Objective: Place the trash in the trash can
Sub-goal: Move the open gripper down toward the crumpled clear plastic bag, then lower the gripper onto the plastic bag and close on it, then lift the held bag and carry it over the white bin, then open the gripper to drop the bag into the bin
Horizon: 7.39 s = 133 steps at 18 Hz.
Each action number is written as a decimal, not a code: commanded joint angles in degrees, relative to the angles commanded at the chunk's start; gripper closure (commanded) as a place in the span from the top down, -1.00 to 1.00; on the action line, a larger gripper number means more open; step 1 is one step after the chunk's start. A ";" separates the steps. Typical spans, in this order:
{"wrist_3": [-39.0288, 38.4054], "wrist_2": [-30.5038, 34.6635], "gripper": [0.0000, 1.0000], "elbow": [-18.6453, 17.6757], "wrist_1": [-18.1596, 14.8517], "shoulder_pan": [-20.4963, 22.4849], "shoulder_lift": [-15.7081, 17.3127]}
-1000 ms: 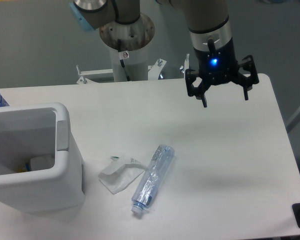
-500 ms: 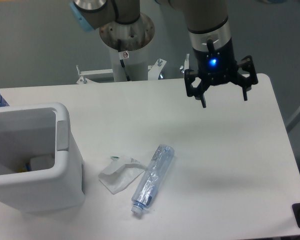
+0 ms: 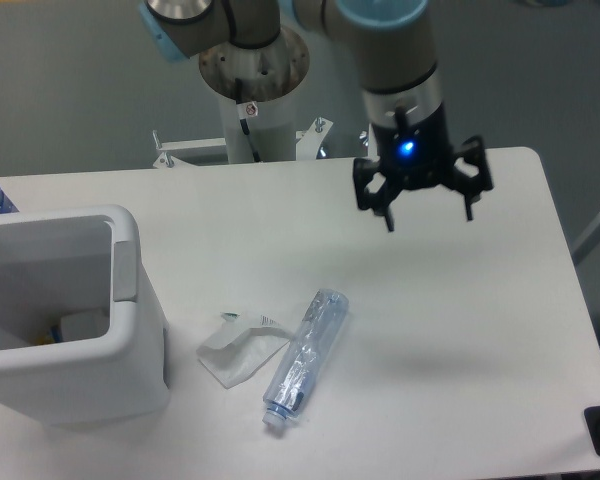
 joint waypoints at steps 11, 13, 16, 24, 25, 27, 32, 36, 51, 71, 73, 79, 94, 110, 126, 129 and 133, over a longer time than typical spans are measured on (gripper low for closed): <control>-0.97 -19.40 1.00 0.00 -0.35 -1.59 -3.78; -0.10 -20.39 1.00 -0.69 -0.26 -1.68 -4.57; 1.75 -20.21 1.00 -2.54 -0.09 -3.17 -5.89; 12.48 -20.13 1.00 -5.27 0.44 -5.28 -8.44; 12.39 -20.13 1.00 -5.36 0.44 -5.80 -8.71; 12.13 -20.04 1.00 -5.79 0.79 -7.03 -9.41; 12.30 -19.95 1.00 -7.64 5.54 -8.80 -12.13; 12.48 -19.95 1.00 -7.20 5.54 -10.11 -14.33; 13.53 -17.75 0.45 -7.47 5.28 -12.75 -17.06; 12.65 -17.67 -0.81 -7.38 4.48 -13.10 -15.21; 12.65 -17.93 -0.81 -7.12 4.48 -12.84 -14.25; 12.13 -19.15 -0.81 -5.63 4.66 -9.33 -10.12; -12.39 -27.68 -0.80 14.59 5.01 -4.57 -5.82; -16.96 -27.33 -0.74 9.85 5.01 -21.00 1.40; -15.73 -27.25 1.00 8.09 5.19 -23.74 1.93; -15.73 -26.20 1.00 8.00 5.10 -22.69 1.84; -15.65 -25.84 1.00 7.91 5.10 -19.88 1.84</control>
